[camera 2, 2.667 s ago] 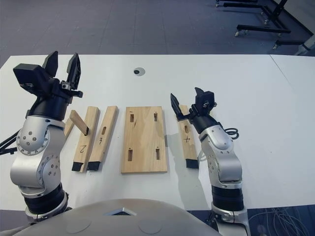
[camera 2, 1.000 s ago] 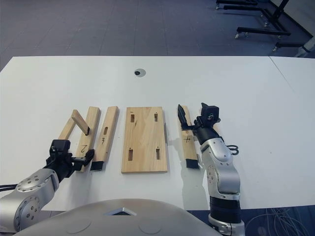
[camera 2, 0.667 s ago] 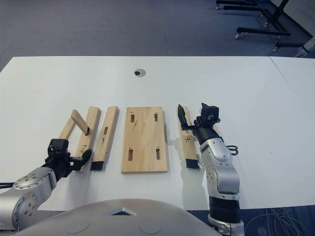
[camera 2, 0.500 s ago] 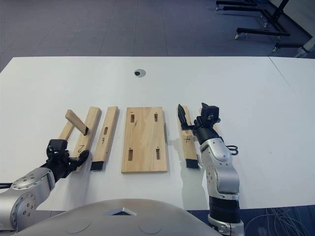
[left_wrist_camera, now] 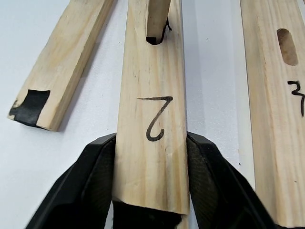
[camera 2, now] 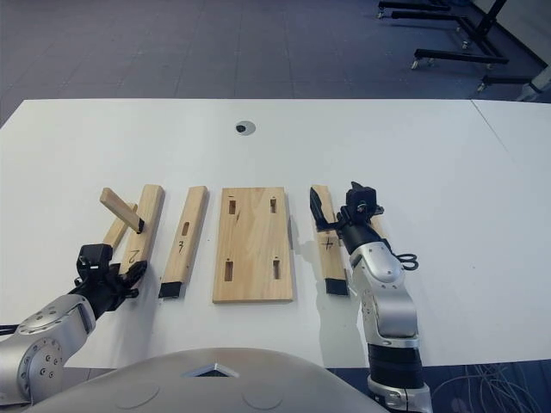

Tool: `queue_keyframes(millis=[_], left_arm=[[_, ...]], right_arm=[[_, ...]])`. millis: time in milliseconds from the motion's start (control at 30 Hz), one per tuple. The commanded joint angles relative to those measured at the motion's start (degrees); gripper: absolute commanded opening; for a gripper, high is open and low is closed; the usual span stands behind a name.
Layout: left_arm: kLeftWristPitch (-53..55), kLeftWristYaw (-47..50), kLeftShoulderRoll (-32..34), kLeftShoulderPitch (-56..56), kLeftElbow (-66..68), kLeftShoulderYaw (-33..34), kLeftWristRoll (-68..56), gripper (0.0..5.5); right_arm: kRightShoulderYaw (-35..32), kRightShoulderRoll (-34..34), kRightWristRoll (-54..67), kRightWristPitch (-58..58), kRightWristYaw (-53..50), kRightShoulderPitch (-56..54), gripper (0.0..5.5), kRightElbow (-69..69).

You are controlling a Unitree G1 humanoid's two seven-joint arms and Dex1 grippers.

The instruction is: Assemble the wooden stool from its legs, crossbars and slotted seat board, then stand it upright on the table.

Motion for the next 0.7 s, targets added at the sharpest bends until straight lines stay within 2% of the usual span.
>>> queue_keyframes(millis=[33, 367, 700], left_arm=[[3.8, -0.7, -1.1, -0.1, 1.4, -0.8, -1.0, 2.04], [3.4, -0.4, -2.6, -6.2, 1.4, -1.1, -0.6, 2.04], [11.4, -1.3, -3.9, 0.4, 6.9, 0.2, -0.9, 2.04]], right_arm=[[-0.9, 0.1, 0.4, 0.1, -0.2, -1.1, 4.9, 0.0], [-1.0, 0.7, 0.1, -1.0, -0.6, -2.7, 4.9, 1.2], [-1.1, 0.6, 0.1, -1.2, -0.2, -2.9, 4.9, 1.2]])
